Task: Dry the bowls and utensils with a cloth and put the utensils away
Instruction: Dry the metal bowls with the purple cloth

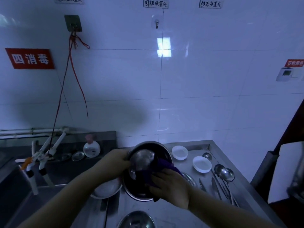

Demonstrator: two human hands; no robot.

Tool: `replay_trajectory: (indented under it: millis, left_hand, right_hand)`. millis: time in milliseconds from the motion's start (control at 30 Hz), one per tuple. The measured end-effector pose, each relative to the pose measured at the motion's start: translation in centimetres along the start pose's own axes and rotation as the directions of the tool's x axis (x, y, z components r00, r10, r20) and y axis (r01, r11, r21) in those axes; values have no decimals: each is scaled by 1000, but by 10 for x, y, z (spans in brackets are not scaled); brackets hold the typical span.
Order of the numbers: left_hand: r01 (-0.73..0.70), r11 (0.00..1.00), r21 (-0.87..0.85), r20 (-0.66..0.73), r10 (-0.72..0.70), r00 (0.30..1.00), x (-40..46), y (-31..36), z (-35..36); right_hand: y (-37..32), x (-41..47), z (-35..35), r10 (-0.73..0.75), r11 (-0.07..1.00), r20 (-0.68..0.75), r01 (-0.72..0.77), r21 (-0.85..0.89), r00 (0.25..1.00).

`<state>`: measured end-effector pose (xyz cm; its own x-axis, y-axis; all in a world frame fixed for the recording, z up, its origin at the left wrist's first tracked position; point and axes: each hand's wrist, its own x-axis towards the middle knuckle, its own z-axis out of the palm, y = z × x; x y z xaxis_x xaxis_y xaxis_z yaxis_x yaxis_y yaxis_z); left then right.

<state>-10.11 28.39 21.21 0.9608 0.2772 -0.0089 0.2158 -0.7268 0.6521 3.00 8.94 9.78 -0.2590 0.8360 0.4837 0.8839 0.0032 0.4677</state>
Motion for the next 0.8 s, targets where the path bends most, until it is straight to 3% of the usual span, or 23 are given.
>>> replay_trajectory:
  millis: [133,300,433,600,800]
  left_hand:
    - [44,937,-346,-176,-111,978,-6,1,15]
    - [98,781,-617,-128,-222,966,-18,5,59]
    - [79,826,-558,-170,-207,964,-14,-3,51]
    - [1,886,-463,-192,-101,976,-12,-8,32]
    - [-27,916,-399,-108,-18,994,-13,-3,26]
  right_hand:
    - [-10,16,-5,197,980,-88,-194,47,976]
    - [-30,38,-8,384,923,-169,-370,106,908]
    - [-31,38,-10,387,915,-77,-372,156,919]
    - [-7,26,-15,181,963,156,-207,173,971]
    - [25,27,-42,86,992,192,-103,77,978]
